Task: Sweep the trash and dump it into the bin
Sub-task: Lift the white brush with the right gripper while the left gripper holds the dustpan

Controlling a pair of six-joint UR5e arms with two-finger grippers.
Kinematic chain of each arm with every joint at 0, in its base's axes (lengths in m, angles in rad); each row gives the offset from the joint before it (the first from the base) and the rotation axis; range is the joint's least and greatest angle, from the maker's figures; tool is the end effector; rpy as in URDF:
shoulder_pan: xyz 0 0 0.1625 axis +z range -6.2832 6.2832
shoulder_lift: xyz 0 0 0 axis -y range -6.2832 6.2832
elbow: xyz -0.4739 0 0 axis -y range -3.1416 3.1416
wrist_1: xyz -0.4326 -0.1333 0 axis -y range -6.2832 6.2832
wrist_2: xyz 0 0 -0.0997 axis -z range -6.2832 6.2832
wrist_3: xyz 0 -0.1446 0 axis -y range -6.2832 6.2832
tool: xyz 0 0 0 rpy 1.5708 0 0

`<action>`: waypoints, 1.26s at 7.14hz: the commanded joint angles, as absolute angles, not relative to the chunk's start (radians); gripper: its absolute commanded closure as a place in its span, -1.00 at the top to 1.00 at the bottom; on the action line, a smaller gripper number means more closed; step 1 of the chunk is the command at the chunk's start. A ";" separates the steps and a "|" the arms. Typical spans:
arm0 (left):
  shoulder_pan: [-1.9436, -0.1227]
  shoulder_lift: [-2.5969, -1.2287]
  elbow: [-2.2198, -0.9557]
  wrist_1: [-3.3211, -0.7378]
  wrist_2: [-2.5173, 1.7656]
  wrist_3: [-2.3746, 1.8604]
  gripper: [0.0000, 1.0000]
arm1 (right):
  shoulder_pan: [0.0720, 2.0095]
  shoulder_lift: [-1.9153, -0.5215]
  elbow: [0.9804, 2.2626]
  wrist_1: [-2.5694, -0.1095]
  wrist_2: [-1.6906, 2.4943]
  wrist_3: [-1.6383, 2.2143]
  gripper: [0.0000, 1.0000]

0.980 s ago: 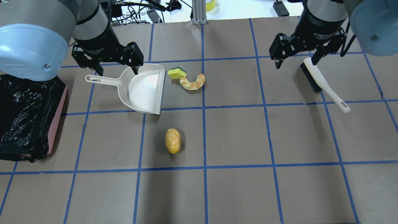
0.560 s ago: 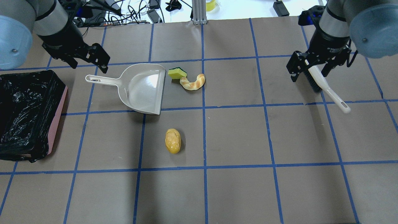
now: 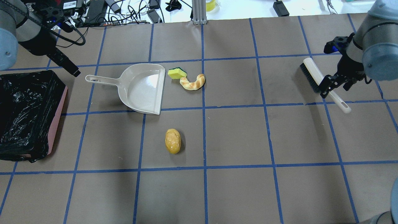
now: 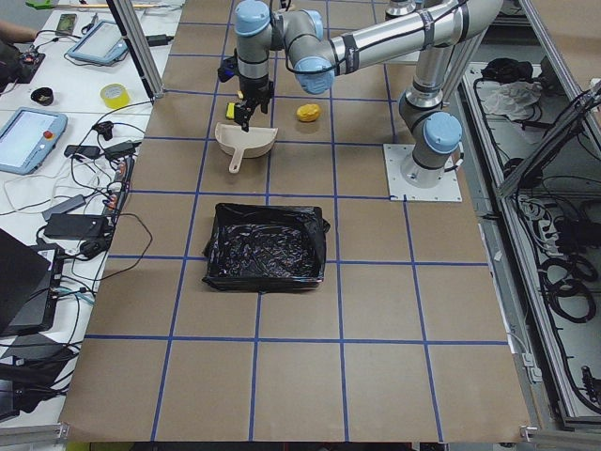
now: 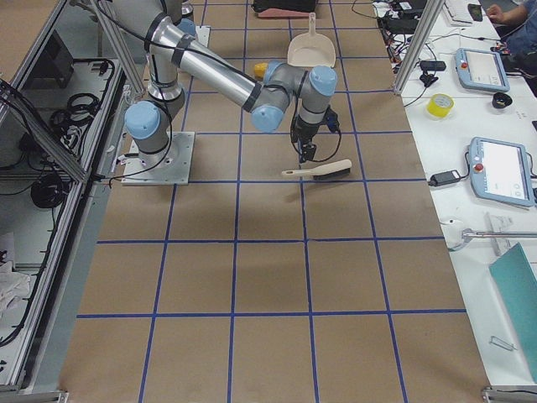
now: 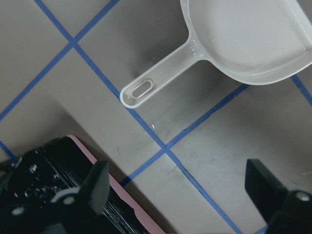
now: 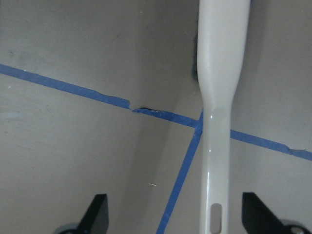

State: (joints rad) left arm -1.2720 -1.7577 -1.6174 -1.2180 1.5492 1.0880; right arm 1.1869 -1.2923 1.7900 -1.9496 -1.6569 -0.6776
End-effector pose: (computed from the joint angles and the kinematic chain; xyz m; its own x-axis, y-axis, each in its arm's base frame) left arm 0.0536 -0.6376 0.3964 -0.7028 0.7049 -0.0954 0.7112 0.6990 -0.0742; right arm -0.1098 -0.5945 0.2567 -0.9558 -0.2938 -0.0078 -0.2918 0.9453 0.1459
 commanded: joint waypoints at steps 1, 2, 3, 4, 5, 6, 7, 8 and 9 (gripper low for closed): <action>-1.264 -1.845 -1.617 -1.138 1.497 1.480 1.00 | 1.137 -1.253 1.815 -1.968 -1.677 -0.738 0.78; -1.264 -1.892 -1.620 -1.122 1.499 1.622 1.00 | 1.137 -1.250 1.816 -1.970 -1.678 -0.742 0.60; -1.264 -1.931 -1.611 -1.111 1.499 1.681 1.00 | 1.137 -1.249 1.819 -1.968 -1.683 -0.767 0.14; -1.264 -1.965 -1.614 -1.042 1.497 1.724 1.00 | 1.137 -1.246 1.819 -1.967 -1.709 -0.769 -0.13; -1.264 -1.989 -1.603 -0.999 1.494 1.735 1.00 | 1.137 -1.246 1.818 -1.968 -1.707 -0.767 -0.34; -1.264 -2.000 -1.601 -0.997 1.494 1.762 1.00 | 1.137 -1.246 1.816 -1.967 -1.706 -0.762 -0.65; -1.266 -2.022 -1.605 -0.997 1.494 1.820 1.00 | 1.137 -1.250 1.816 -1.959 -1.706 -0.752 -0.86; -1.266 -2.051 -1.608 -0.996 1.494 1.876 1.00 | 1.140 -1.259 1.812 -1.951 -1.709 -0.730 -0.99; -1.276 -2.054 -1.617 -1.009 1.447 1.856 1.00 | 1.158 -1.290 1.807 -1.944 -1.700 -0.647 -1.00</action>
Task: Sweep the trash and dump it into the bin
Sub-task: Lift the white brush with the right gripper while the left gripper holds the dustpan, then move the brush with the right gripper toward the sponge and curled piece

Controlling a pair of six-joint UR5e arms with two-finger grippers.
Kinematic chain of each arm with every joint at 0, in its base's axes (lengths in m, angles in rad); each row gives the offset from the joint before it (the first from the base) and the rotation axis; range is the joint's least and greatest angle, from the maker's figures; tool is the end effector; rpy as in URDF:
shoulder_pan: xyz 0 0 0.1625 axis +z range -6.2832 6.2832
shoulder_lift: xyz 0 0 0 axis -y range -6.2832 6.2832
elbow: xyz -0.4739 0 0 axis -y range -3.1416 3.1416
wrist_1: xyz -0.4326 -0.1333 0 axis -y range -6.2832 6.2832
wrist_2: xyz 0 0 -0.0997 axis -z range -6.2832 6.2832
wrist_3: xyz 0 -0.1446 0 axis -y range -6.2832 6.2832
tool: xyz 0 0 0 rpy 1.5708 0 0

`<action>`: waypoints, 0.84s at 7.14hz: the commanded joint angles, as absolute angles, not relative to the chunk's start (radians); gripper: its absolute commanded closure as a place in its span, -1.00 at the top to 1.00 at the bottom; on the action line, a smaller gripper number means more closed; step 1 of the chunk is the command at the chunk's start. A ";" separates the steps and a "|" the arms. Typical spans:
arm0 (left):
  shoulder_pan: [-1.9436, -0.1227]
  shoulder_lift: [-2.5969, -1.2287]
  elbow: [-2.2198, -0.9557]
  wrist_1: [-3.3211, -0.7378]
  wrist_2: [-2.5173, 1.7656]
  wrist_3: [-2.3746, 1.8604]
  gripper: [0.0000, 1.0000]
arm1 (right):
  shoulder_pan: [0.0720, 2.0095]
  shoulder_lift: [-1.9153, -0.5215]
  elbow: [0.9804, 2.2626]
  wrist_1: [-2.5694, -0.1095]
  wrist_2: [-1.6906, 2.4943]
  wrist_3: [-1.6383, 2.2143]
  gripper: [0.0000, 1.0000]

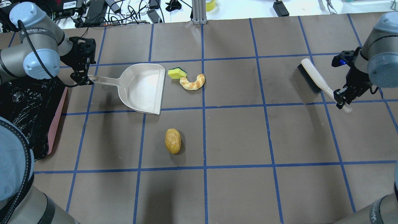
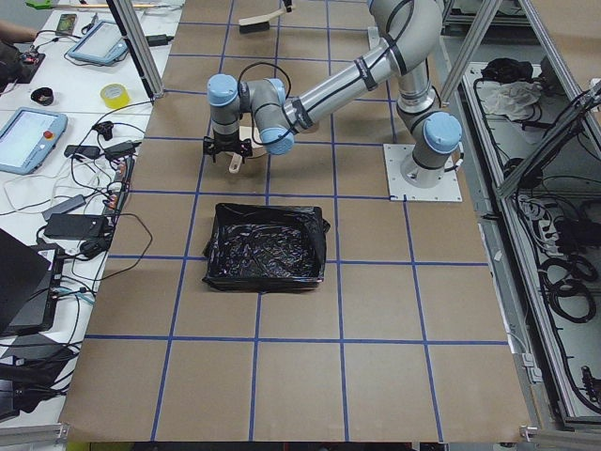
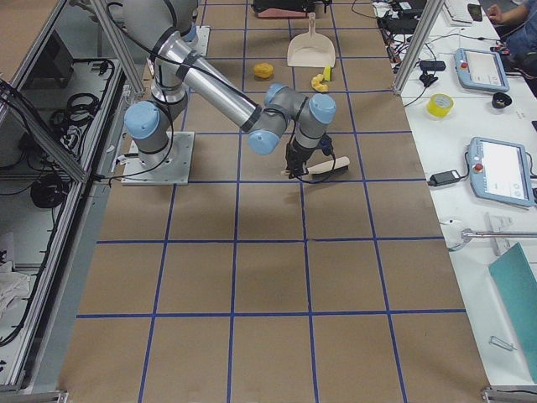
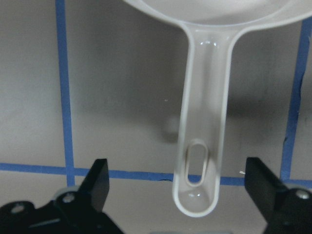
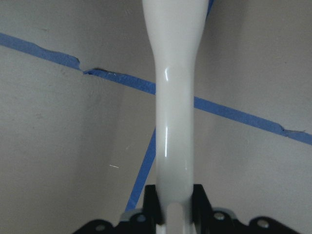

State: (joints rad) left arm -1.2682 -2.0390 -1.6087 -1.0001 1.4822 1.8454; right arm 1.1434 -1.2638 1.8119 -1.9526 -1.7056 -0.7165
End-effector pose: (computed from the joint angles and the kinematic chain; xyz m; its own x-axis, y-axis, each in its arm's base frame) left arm 0.0694 -0.7127 0.2384 -0.0279 0.9959 -0.0861 0.9975 0.0222 -0.0675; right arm -0.1397 -0.5814 0.2310 -0.9555 -0.2950 -0.0088 -0.2900 0.9333 0.2119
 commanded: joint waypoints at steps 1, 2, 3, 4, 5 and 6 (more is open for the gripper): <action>-1.276 -2.059 -1.623 -1.012 1.439 1.864 1.00 | 1.230 -1.331 1.806 -1.877 -1.692 -0.529 -1.00; -1.276 -2.057 -1.629 -1.012 1.443 1.855 1.00 | 1.350 -1.354 1.805 -1.841 -1.690 -0.341 -1.00; -1.276 -2.059 -1.631 -1.011 1.445 1.858 1.00 | 1.490 -1.345 1.799 -1.854 -1.689 -0.155 -1.00; -1.275 -2.069 -1.632 -1.009 1.450 1.859 0.88 | 1.588 -1.316 1.774 -1.865 -1.695 -0.074 -1.00; -1.275 -2.069 -1.631 -1.009 1.448 1.858 0.54 | 1.671 -1.293 1.728 -1.855 -1.701 -0.016 -1.00; -1.276 -2.065 -1.632 -1.011 1.447 1.858 -0.10 | 1.743 -1.266 1.697 -1.853 -1.698 0.059 -1.00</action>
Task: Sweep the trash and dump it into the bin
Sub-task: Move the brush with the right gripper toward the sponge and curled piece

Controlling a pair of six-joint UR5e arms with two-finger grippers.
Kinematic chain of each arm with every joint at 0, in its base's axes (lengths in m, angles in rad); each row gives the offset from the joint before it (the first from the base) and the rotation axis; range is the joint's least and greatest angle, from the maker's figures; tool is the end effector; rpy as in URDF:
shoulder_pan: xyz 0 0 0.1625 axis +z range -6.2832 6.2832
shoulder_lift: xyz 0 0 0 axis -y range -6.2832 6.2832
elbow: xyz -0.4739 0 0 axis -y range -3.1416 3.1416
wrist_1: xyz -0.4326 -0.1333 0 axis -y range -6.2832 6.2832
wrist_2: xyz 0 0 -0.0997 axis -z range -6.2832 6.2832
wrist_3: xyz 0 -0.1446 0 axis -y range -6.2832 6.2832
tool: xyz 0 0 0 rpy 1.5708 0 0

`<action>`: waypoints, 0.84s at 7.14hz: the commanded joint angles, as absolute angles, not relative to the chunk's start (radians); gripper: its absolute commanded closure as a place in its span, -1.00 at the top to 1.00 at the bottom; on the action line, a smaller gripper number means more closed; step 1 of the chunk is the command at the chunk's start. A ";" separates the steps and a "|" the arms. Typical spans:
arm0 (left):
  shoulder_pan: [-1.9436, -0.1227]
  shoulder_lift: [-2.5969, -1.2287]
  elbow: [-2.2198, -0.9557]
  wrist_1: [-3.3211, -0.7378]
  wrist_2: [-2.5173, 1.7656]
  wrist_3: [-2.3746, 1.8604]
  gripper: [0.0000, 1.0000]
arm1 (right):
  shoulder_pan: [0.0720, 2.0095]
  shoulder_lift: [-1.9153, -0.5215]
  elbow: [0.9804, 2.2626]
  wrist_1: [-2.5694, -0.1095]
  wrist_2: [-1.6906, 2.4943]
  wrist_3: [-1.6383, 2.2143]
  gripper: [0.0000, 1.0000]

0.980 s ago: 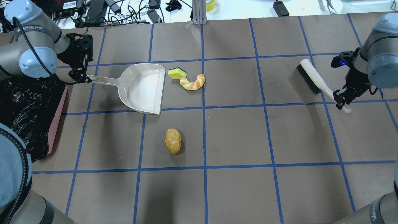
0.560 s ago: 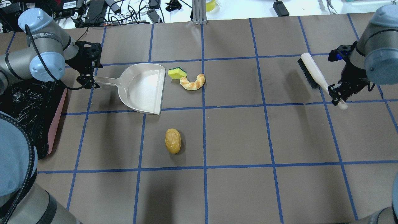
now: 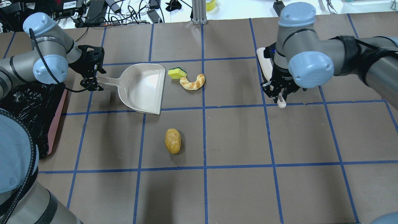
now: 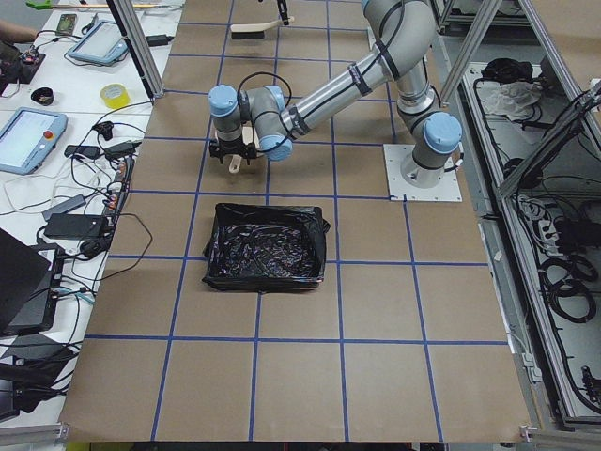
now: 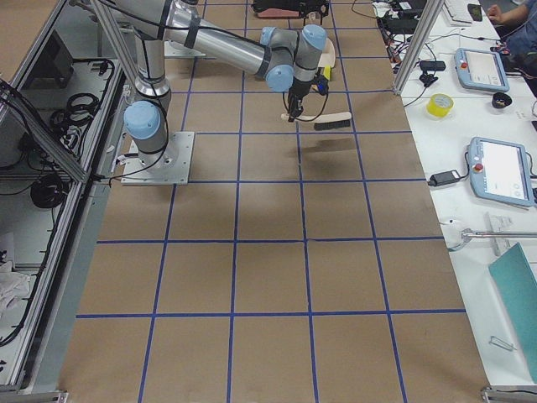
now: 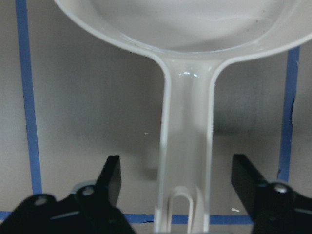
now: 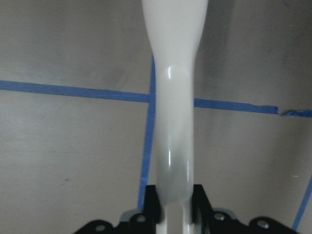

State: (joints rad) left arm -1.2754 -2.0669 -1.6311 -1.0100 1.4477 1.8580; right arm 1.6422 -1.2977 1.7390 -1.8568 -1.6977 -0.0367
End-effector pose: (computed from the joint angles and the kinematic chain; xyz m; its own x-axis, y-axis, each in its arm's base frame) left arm 0.0573 -0.7072 0.2077 -0.0102 0.9992 -0.0390 0.9932 0.0056 -0.1165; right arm 0.1572 -0.5856 0.2769 -0.9848 -0.1264 0.1193 -0.1067 0.9815 0.1592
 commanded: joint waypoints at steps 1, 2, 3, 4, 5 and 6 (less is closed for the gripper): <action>-1.276 -2.063 -1.635 -1.011 1.448 1.852 -0.88 | 1.796 -1.244 1.683 -1.855 -1.698 0.116 -1.00; -1.276 -2.062 -1.637 -1.011 1.444 1.842 -1.00 | 1.830 -1.230 1.680 -1.858 -1.687 0.194 -1.00; -1.278 -2.062 -1.638 -1.011 1.442 1.841 -1.00 | 1.877 -1.200 1.672 -1.867 -1.672 0.283 -1.00; -1.278 -2.062 -1.638 -1.011 1.442 1.841 -1.00 | 1.920 -1.165 1.643 -1.870 -1.628 0.355 -1.00; -1.282 -2.062 -1.638 -1.011 1.450 1.841 -1.00 | 1.952 -1.126 1.605 -1.868 -1.597 0.397 -1.00; -1.292 -2.062 -1.638 -1.011 1.456 1.842 -1.00 | 1.995 -1.088 1.561 -1.870 -1.562 0.452 -1.00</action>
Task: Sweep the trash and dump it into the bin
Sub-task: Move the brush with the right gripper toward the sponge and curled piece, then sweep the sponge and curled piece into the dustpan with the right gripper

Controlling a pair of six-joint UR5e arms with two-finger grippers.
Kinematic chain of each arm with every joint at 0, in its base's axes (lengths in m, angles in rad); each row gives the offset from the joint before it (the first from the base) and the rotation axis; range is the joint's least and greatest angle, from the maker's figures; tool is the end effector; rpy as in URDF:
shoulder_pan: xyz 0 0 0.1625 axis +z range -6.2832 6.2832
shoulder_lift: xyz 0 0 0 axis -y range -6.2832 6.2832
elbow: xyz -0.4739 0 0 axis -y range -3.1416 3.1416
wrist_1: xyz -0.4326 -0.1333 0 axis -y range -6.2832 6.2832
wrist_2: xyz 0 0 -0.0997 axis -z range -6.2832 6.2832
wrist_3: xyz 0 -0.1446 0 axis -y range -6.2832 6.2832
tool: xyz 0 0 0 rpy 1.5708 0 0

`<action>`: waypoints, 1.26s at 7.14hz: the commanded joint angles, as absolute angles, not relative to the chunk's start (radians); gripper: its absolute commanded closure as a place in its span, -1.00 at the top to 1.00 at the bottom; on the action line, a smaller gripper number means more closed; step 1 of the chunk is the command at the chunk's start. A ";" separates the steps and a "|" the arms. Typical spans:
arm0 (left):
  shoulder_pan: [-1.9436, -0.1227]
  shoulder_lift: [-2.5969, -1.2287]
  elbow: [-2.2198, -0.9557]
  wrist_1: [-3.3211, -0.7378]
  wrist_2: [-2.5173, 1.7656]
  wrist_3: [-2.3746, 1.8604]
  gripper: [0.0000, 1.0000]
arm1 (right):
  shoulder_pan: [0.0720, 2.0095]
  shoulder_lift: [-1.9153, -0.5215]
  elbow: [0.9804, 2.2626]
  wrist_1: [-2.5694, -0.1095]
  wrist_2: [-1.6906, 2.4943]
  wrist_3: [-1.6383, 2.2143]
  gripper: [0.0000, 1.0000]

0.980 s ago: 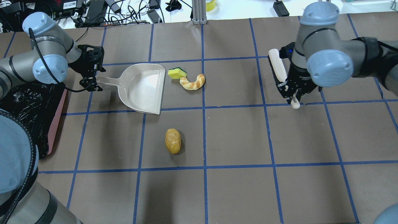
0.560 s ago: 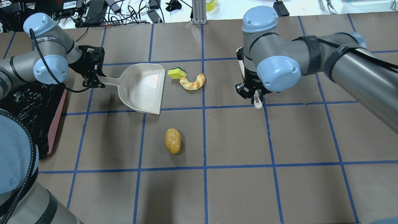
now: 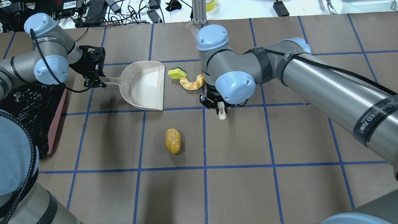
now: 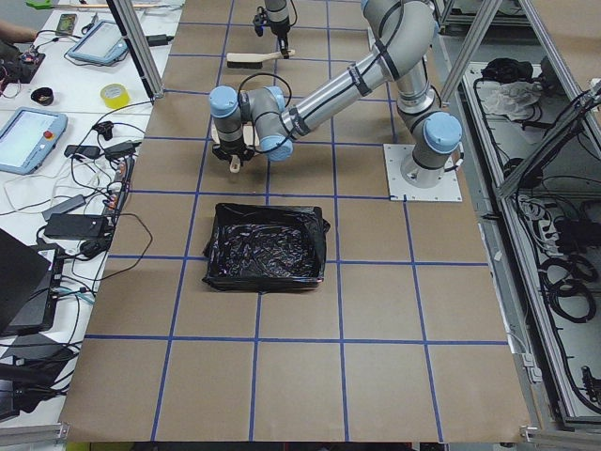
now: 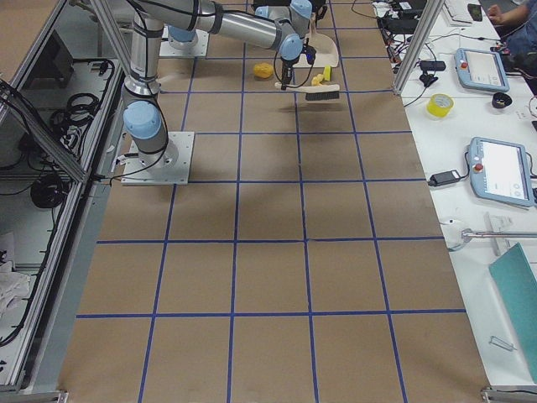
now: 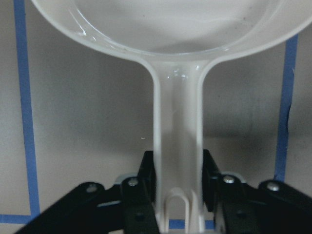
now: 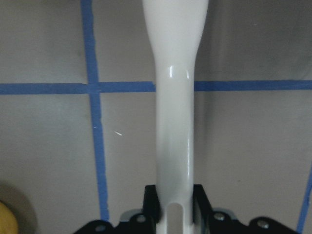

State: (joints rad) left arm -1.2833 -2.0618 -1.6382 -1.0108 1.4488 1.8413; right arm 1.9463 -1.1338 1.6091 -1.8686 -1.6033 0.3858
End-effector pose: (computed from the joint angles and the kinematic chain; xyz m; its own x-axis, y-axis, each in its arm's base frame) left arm 0.0510 -0.7047 0.2078 -0.0189 0.9992 -0.0340 0.9930 0.0148 -0.1168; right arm 0.3609 -0.5648 0.2340 -0.9954 0.0000 0.0961 0.0147 0.9883 0.1515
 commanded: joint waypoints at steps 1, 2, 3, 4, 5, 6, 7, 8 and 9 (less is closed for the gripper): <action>-1.302 -2.060 -1.638 -1.011 1.460 1.841 -1.00 | 2.037 -1.042 1.496 -1.871 -1.527 0.509 -1.00; -1.302 -2.062 -1.638 -1.012 1.460 1.833 -1.00 | 2.081 -0.982 1.423 -1.873 -1.508 0.558 -1.00; -1.305 -2.060 -1.638 -1.012 1.460 1.833 -1.00 | 2.130 -0.916 1.334 -1.871 -1.494 0.615 -1.00; -1.307 -2.060 -1.638 -1.012 1.460 1.832 -1.00 | 2.169 -0.861 1.262 -1.871 -1.480 0.658 -1.00; -1.307 -2.060 -1.638 -1.012 1.460 1.830 -1.00 | 2.189 -0.829 1.199 -1.871 -1.465 0.682 -1.00; -1.307 -2.060 -1.637 -1.012 1.460 1.830 -1.00 | 2.194 -0.833 1.160 -1.865 -1.424 0.686 -1.00; -1.307 -2.056 -1.638 -1.012 1.460 1.832 -1.00 | 2.194 -0.838 1.155 -1.859 -1.424 0.680 -1.00; -1.305 -2.042 -1.646 -1.014 1.460 1.839 -1.00 | 2.188 -0.865 1.158 -1.794 -1.440 0.654 -1.00; -1.302 -2.022 -1.679 -1.012 1.462 1.848 -1.00 | 2.163 -0.923 1.169 -1.691 -1.465 0.629 -1.00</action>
State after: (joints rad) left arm -1.3051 -2.0420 -1.6512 -1.0131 1.4608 1.8387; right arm 2.1829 -0.8704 1.1630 -1.7905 -1.4427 0.6560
